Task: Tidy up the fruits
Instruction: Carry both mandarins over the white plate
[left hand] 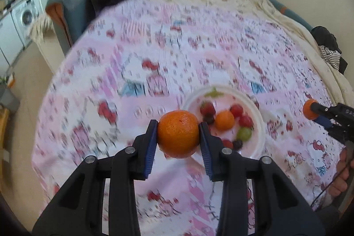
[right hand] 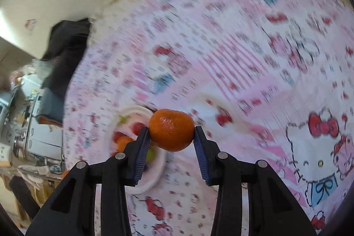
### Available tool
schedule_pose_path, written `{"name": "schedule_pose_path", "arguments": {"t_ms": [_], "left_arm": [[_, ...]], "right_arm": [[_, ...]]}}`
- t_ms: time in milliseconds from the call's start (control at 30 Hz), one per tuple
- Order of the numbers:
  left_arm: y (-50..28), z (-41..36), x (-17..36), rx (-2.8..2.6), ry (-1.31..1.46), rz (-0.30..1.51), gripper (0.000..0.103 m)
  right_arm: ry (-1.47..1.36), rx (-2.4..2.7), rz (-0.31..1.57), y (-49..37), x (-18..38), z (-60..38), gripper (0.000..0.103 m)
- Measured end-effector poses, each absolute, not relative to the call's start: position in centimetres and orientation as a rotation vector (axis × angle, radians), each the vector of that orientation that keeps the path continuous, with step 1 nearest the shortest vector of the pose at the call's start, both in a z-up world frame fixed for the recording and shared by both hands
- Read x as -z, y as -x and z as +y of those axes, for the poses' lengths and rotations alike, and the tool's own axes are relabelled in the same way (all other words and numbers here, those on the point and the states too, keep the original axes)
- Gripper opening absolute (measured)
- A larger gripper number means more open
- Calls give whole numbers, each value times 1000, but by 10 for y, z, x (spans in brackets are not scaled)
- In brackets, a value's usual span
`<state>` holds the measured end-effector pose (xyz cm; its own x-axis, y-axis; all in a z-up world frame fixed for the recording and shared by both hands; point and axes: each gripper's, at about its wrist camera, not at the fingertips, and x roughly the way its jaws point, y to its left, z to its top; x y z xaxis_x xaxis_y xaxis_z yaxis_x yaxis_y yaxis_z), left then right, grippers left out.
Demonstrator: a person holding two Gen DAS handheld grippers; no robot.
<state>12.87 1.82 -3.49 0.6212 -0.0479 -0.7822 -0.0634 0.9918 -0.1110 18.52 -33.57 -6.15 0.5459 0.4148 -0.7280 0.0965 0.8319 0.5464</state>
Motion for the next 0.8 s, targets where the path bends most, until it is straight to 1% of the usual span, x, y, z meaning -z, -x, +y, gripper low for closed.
{"name": "schedule_pose_path", "arguments": {"t_ms": [167,300,567,800], "left_arm": [[-147,27,16,-4,105,852,33],[-169,27,20,12,107,868,33],[-202,-5,62,114,22,959,33],[-218,-26,102,151,-50,1033,33]], "right_arm": [[-554,-339,925,-194,40,-308,42],[-499,-378,926,-210,39,-285,42],[-460,-431,1059,-250,79,-255,42],[-484,-466,1218,-256,127,-232,43]]}}
